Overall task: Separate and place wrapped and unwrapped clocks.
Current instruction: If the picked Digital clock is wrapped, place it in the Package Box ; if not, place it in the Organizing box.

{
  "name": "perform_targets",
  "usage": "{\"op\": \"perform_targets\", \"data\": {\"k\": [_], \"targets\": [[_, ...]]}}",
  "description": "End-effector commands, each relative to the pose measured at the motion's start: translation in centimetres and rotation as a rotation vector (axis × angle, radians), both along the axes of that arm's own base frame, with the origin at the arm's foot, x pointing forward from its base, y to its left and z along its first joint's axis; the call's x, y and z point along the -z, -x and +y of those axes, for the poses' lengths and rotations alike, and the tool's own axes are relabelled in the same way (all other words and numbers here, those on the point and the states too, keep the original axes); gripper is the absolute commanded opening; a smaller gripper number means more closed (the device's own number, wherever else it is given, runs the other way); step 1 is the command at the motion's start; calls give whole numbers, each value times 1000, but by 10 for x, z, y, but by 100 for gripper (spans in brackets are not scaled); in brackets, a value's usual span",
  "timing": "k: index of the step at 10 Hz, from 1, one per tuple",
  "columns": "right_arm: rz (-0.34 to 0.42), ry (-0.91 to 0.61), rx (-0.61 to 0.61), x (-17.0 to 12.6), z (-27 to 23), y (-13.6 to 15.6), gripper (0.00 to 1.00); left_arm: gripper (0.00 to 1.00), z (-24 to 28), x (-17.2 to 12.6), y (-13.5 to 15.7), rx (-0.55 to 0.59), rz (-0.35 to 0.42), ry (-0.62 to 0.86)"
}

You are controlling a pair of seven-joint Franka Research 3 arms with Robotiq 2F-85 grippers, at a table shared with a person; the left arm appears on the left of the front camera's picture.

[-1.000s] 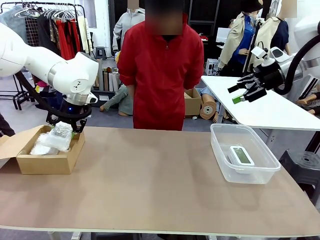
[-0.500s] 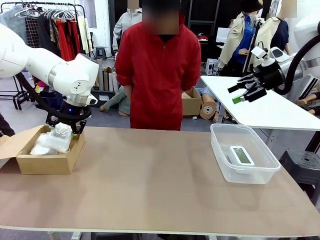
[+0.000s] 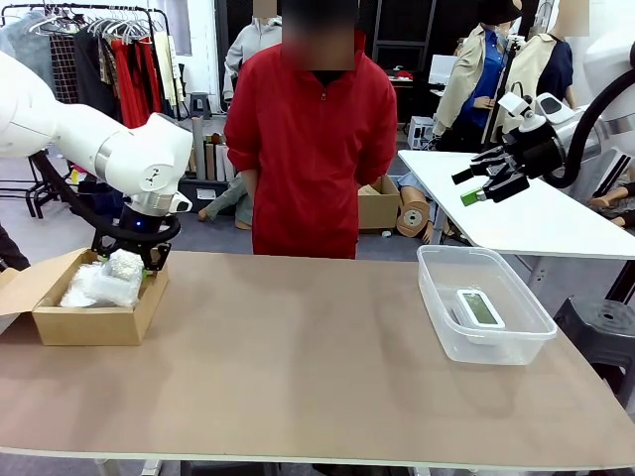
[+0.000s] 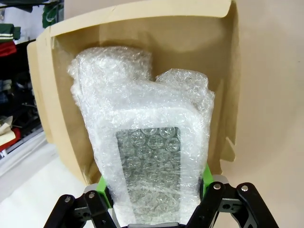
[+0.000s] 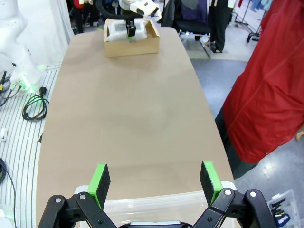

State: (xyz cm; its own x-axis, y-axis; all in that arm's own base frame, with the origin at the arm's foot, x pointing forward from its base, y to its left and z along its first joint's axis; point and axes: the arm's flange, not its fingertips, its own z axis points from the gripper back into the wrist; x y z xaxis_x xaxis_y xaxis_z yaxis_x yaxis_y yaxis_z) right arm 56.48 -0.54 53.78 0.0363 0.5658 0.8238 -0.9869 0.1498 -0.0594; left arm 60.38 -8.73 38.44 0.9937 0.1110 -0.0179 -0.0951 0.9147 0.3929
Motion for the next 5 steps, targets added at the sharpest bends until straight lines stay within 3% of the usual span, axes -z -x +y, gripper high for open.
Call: {"op": "perform_targets", "data": {"k": [1, 5], "targets": [[-14, 1, -11, -1, 0, 2, 100, 0, 7, 4, -7, 31, -12, 43], [-14, 1, -11, -1, 0, 2, 100, 0, 5, 12, -11, 37, -5, 60]]}}
